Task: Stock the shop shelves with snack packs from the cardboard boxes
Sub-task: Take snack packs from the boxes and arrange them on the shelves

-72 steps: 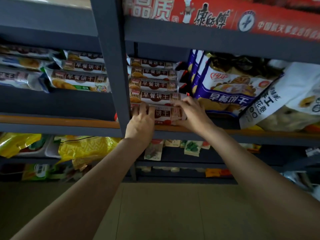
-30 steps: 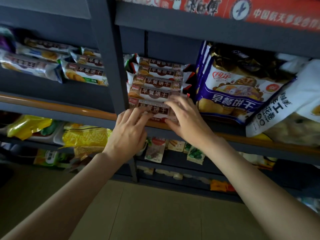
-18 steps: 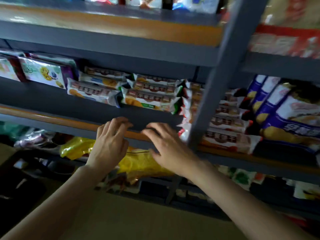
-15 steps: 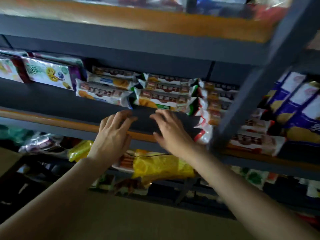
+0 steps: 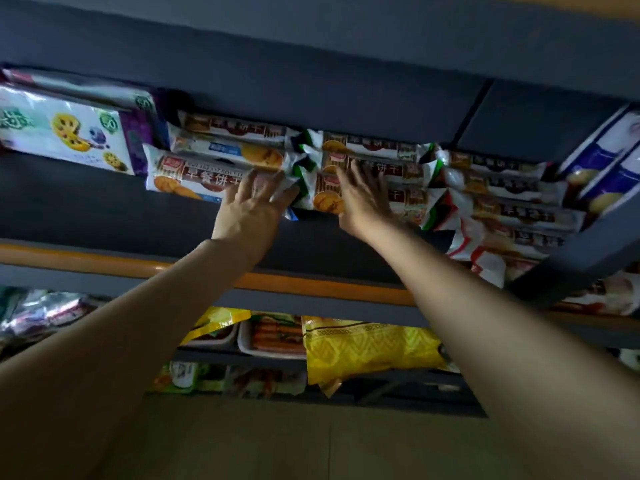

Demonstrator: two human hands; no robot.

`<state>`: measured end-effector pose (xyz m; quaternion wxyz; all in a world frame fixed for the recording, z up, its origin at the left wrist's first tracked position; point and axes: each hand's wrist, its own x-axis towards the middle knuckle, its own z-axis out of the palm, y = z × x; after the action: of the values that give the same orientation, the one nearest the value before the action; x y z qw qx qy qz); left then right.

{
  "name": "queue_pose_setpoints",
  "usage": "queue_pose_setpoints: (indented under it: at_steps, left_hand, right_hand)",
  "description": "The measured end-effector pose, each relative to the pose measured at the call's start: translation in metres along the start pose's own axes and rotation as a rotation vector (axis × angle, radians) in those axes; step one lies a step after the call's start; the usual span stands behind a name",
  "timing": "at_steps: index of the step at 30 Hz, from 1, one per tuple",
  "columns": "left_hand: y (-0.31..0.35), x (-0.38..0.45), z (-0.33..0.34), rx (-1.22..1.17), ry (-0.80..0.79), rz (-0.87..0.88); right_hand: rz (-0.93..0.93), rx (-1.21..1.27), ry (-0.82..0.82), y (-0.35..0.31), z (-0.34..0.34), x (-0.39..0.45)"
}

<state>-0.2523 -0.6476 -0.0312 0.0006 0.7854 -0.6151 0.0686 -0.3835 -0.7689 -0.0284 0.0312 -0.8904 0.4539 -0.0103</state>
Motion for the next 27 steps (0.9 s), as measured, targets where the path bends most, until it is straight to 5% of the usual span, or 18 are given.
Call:
queue_pose_setpoints:
  at_steps: [9, 15, 18, 24, 27]
  left_hand:
    - [0.000, 0.013, 0.002, 0.177, 0.011, -0.003]
    - [0.000, 0.014, 0.004, 0.225, -0.005, 0.017]
    - [-0.019, 0.012, 0.002, 0.214, 0.029, 0.093]
    - [-0.077, 0.001, -0.020, 0.251, -0.058, -0.061]
    - [-0.109, 0.001, -0.017, 0.201, -0.068, -0.066]
  right_hand:
    - [-0.086, -0.082, 0.096, 0.011, 0.002, -0.006]
    - [-0.069, -0.067, 0.012, 0.005, -0.003, -0.005]
    - [-0.075, -0.035, -0.022, 0.009, -0.008, -0.007]
    - [-0.293, 0.053, 0.141, -0.029, -0.017, -0.013]
    - [-0.286, 0.080, 0.080, -0.073, -0.016, -0.001]
